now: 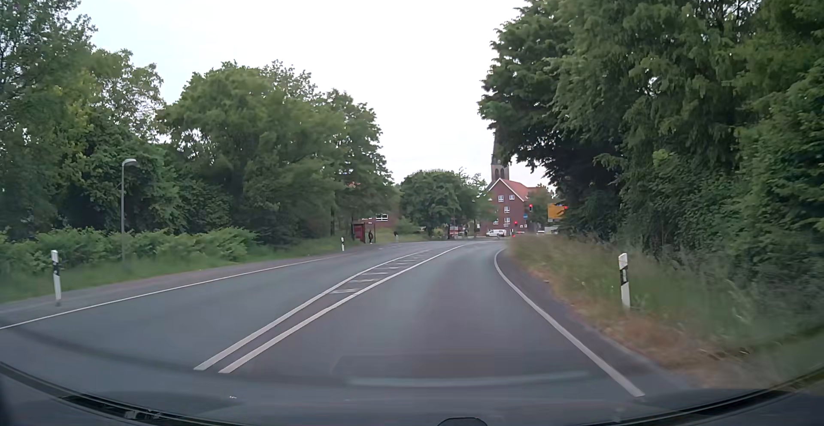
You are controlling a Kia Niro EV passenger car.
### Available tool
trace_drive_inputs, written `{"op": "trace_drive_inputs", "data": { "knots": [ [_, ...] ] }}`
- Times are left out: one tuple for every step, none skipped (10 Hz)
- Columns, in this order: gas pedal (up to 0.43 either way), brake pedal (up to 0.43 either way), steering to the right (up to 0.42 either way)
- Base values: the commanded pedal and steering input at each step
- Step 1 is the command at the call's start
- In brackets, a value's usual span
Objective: Follow the waypoints while adhering to traffic rules and regulations
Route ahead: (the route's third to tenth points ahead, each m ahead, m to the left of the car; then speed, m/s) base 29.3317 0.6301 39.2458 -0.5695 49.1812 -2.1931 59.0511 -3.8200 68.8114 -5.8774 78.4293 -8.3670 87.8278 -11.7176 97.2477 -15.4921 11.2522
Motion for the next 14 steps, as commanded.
{"op": "trace_drive_inputs", "data": {
  "knots": [
    [0.13,0.0,0.02],
    [0.13,0.0,0.021],
    [0.13,0.0,0.021],
    [0.13,0.0,0.021],
    [0.13,0.0,0.021],
    [0.13,0.0,0.021],
    [0.13,0.0,0.021],
    [0.13,0.0,0.021],
    [0.13,0.0,0.021],
    [0.13,0.0,0.025],
    [0.13,0.0,0.025],
    [0.13,0.0,0.025],
    [0.13,0.0,0.023],
    [0.13,0.0,0.023]
  ]
}}
